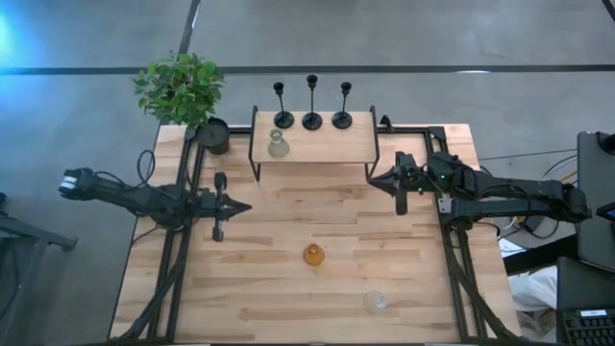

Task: Pick & Place candle stick holders
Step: Put the transparent candle holder on the shelf

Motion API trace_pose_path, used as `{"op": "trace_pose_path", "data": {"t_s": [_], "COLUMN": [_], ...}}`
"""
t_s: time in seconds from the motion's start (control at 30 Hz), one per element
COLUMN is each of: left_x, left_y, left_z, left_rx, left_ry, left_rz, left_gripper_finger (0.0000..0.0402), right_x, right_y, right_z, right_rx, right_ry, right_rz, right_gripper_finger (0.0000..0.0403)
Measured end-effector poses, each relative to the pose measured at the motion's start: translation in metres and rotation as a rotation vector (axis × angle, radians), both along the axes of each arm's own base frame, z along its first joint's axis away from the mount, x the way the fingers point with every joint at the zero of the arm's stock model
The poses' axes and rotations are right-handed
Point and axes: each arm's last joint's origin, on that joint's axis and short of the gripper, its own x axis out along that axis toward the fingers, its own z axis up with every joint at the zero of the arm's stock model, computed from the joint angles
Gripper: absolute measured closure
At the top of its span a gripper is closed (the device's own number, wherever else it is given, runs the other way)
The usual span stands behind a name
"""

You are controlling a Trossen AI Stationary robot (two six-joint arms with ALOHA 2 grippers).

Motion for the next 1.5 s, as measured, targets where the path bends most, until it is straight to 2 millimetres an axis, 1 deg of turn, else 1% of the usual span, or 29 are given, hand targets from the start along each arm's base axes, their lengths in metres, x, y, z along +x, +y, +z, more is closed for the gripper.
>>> {"op": "trace_pose_path", "data": {"t_s": [0.1, 0.17, 0.3, 0.4, 0.47, 0.63, 0.7, 0.77, 0.9, 1.03, 1.1, 1.33, 1.5], "left_x": [-0.002, -0.004, -0.006, -0.006, -0.006, -0.005, -0.005, -0.005, -0.005, -0.005, -0.005, -0.005, -0.005], "left_y": [0.000, 0.001, 0.002, 0.003, 0.003, 0.003, 0.003, 0.003, 0.003, 0.003, 0.003, 0.003, 0.003], "left_z": [-0.012, -0.020, -0.035, -0.042, -0.047, -0.048, -0.048, -0.049, -0.049, -0.049, -0.049, -0.049, -0.050], "left_rx": [-0.026, -0.046, -0.092, -0.103, -0.093, -0.089, -0.089, -0.087, -0.086, -0.086, -0.086, -0.086, -0.087], "left_ry": [-0.060, -0.104, -0.167, -0.144, -0.093, -0.076, -0.074, -0.068, -0.064, -0.064, -0.064, -0.064, -0.064], "left_rz": [-0.006, -0.005, 0.011, 0.030, 0.039, 0.049, 0.051, 0.051, 0.051, 0.051, 0.051, 0.051, 0.051], "left_gripper_finger": [0.0400, 0.0400, 0.0397, 0.0387, 0.0381, 0.0377, 0.0379, 0.0380, 0.0377, 0.0378, 0.0379, 0.0377, 0.0377], "right_x": [0.004, 0.005, 0.006, 0.007, 0.006, 0.003, 0.000, -0.005, -0.010, -0.009, -0.005, 0.014, 0.022], "right_y": [-0.001, -0.001, 0.004, 0.011, 0.018, 0.043, 0.055, 0.067, 0.091, 0.114, 0.125, 0.163, 0.186], "right_z": [0.005, 0.008, 0.012, 0.021, 0.033, 0.077, 0.089, 0.094, 0.092, 0.087, 0.083, 0.063, 0.057], "right_rx": [-0.008, 0.018, 0.082, 0.148, 0.138, -0.023, -0.062, -0.065, -0.016, 0.014, 0.030, 0.175, 0.275], "right_ry": [-0.061, -0.101, -0.133, -0.099, -0.063, 0.038, 0.121, 0.216, 0.384, 0.442, 0.462, 0.569, 0.663], "right_rz": [0.000, 0.007, 0.192, 0.288, 0.294, 0.240, 0.224, 0.214, 0.208, 0.161, 0.135, 0.066, -0.024], "right_gripper_finger": [0.0390, 0.0390, 0.0390, 0.0390, 0.0390, 0.0391, 0.0392, 0.0392, 0.0392, 0.0392, 0.0392, 0.0392, 0.0389]}}
